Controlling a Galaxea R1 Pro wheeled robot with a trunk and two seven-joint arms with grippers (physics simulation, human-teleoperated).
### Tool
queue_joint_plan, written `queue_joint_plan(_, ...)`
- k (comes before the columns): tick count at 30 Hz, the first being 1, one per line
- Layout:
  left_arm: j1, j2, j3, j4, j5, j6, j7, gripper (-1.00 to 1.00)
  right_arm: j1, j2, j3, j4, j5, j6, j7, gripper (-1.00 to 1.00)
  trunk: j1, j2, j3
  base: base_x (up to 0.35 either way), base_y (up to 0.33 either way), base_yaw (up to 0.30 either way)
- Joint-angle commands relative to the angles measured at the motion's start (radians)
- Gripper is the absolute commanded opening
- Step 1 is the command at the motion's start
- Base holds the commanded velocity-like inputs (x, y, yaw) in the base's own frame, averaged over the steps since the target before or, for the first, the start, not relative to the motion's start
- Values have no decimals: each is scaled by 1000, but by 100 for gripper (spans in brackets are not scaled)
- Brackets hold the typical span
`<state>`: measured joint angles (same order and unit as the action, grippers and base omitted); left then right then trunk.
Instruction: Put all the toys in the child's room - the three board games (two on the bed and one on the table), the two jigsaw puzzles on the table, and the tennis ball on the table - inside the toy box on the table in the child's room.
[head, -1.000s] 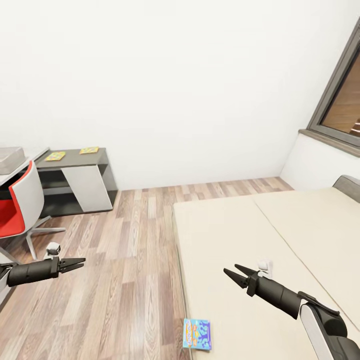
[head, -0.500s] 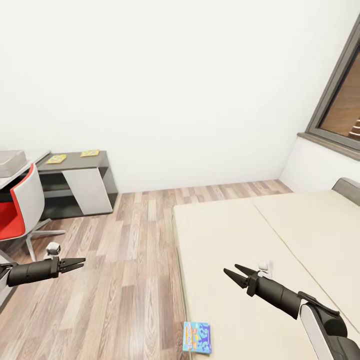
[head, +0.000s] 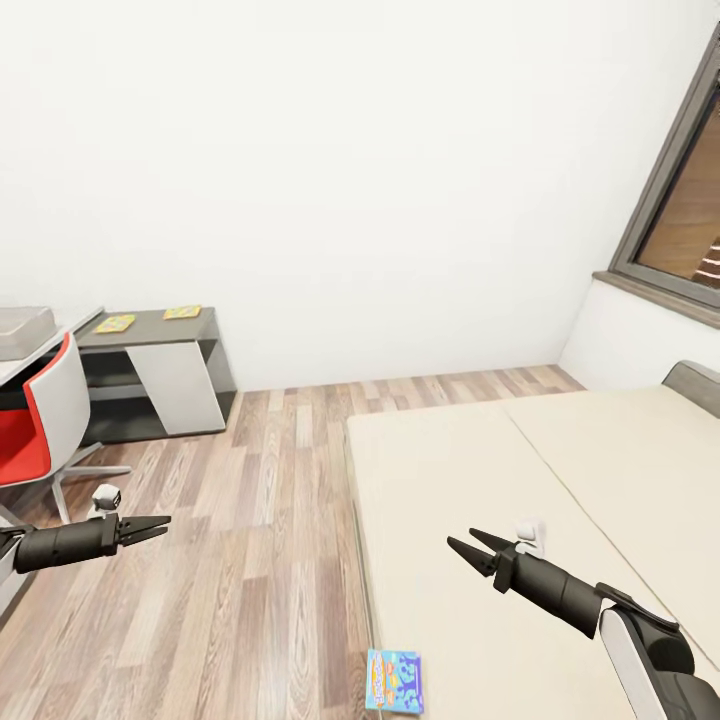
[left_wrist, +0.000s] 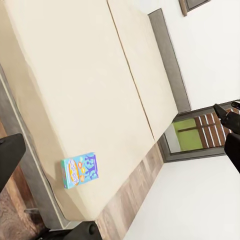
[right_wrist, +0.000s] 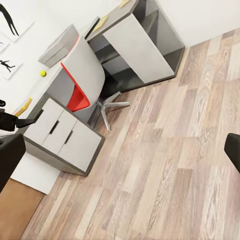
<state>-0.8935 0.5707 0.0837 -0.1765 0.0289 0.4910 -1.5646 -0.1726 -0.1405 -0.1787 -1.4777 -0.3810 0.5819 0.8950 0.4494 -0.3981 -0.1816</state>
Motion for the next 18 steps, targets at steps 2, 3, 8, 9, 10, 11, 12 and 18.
queue_joint_plan(2,-1,0,3,0,-4,10,-4,100,-1,0,0,0,-6,7,1,100,1,-2,1,0,0,0)
queue_joint_plan(3,-1,0,3,0,-4,10,-4,100,-1,0,0,0,-6,7,1,100,1,-2,2,0,0,0)
queue_joint_plan(8,-1,0,3,0,-4,10,-4,100,-1,1,1,0,-7,7,1,100,1,-2,8,0,0,0)
queue_joint_plan(9,-1,0,3,0,-4,10,-4,100,-1,1,1,0,-6,7,1,100,1,-2,9,0,0,0)
queue_joint_plan(10,-1,0,3,0,-4,10,-4,100,-1,1,0,0,-6,7,1,100,1,-2,10,0,0,0)
queue_joint_plan(11,-1,0,3,0,-4,10,-4,100,-1,1,0,0,-6,7,1,100,1,-2,12,0,0,0)
queue_joint_plan(12,-1,0,3,0,-4,10,-4,100,-1,1,0,0,-7,7,1,100,1,-2,13,0,0,0)
queue_joint_plan(18,-1,0,3,0,-4,10,-4,100,-1,1,0,0,-7,7,1,100,1,-2,20,0,0,0)
